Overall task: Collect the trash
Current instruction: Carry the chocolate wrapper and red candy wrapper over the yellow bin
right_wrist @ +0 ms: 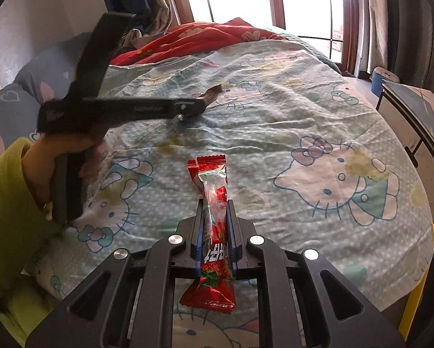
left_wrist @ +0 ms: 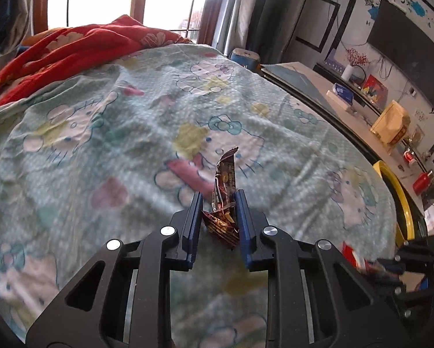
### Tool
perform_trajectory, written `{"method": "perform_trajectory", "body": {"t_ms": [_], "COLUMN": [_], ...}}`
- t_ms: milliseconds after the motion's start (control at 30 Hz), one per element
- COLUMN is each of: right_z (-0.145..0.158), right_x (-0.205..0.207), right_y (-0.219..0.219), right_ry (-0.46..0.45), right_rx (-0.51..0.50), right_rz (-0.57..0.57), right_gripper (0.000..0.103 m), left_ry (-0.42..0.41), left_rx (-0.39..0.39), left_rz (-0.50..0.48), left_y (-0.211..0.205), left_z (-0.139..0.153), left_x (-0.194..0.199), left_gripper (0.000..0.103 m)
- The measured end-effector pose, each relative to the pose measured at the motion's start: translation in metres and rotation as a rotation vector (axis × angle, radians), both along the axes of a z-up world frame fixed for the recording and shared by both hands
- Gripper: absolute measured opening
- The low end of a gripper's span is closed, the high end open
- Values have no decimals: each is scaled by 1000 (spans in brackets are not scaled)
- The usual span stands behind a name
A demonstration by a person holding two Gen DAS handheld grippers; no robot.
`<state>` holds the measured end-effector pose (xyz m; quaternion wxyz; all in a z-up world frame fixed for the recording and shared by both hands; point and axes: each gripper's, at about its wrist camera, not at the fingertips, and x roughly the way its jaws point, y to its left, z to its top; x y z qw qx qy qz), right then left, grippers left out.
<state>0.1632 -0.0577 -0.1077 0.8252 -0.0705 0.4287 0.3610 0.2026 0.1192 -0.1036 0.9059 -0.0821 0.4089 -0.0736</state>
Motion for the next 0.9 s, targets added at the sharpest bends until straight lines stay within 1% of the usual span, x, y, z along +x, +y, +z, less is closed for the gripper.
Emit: {"method": "perform_trajectory", "body": {"t_ms": [133,267,400,533,700,900], "right_z": [8,18,28,38,48,58], "right_x": [-5,-11,-13,-15,-11,-8], "right_y": [-4,-9,-18,-28,-47,-73], "right_ry": [-13,-31,-46,-53,-58,-73], "right_rx": [12,26,44,54,78,95], "right_rz": [-14,-27,-47,-75,-123,-175], "right_gripper": [13,13,13,13,12,12], "left_ry": [-21,-34,-65,-96,-131,-159], "left_rx": [10,-2,14,11,6,7], "left_rz": [7,11,-2,-9,-38,-86], "left_y": [-5,-10,-22,-32,-49,-72], "left_z": [5,11,24,37,52,63], "left_x": [-14,-25,-35,-44,-54,-59], "left_gripper": [17,17,17,17,17,17]}}
